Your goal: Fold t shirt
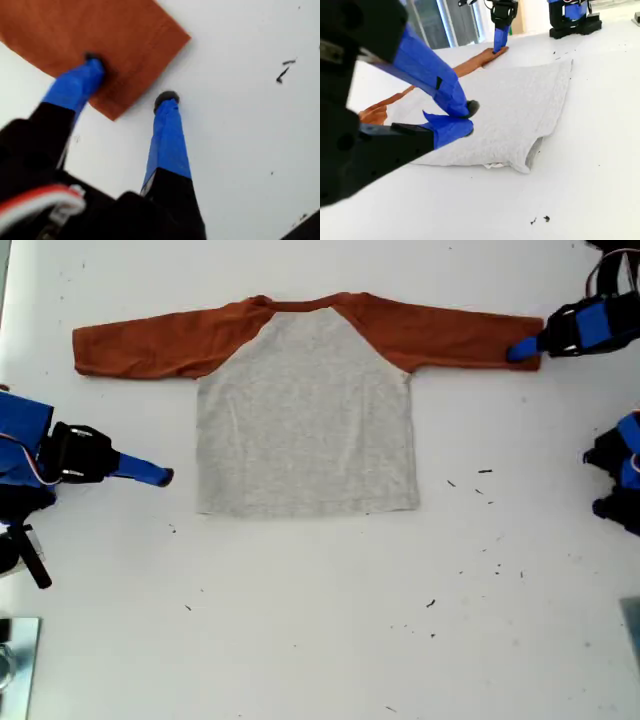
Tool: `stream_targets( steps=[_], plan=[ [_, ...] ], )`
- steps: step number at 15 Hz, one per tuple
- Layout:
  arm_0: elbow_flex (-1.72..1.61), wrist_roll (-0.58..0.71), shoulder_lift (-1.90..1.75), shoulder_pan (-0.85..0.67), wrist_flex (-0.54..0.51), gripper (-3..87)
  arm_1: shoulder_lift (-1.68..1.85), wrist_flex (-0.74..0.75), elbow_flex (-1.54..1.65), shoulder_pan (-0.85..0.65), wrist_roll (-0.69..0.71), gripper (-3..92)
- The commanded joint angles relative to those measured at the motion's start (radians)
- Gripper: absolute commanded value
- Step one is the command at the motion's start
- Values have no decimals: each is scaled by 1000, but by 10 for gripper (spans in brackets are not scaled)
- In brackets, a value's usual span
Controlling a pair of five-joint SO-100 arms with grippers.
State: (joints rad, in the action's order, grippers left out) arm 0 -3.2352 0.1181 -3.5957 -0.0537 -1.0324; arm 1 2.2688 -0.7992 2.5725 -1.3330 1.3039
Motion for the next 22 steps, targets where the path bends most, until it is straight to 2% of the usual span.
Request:
stream_targets(
  steps=[1,5,7,8,10,11,12,14,18,19,20,22],
  plan=[
    [-8,2,-9,-9,0,-3,-26,29,-20,8,21,33],
    [-8,-3,-9,-11,2,-3,100,-295,-305,40,9,33],
    [-8,-5,-9,-18,9,-3,100,-383,-457,181,-63,33],
    [-8,-8,-9,-18,9,-3,83,-416,-566,341,-161,33],
    [-8,-26,-9,-2,2,-3,-117,-416,-1008,839,-388,36],
    [-8,-26,-9,2,8,-3,-313,-411,-1348,1048,-402,186],
    [-8,-20,-9,-3,9,-3,-459,-465,-1624,1143,-388,199],
    [-8,-23,-9,-17,2,-3,-321,-511,-1459,1065,-463,181],
    [-8,-18,-9,18,2,-3,97,-472,-787,808,-515,179],
    [-8,-17,-9,18,0,-3,213,-446,-578,749,-515,135],
    [-8,-9,-9,9,5,30,307,-434,-387,698,-526,36],
    [-8,-66,-9,-29,5,-3,462,-368,-51,673,-565,36]
  ],
)
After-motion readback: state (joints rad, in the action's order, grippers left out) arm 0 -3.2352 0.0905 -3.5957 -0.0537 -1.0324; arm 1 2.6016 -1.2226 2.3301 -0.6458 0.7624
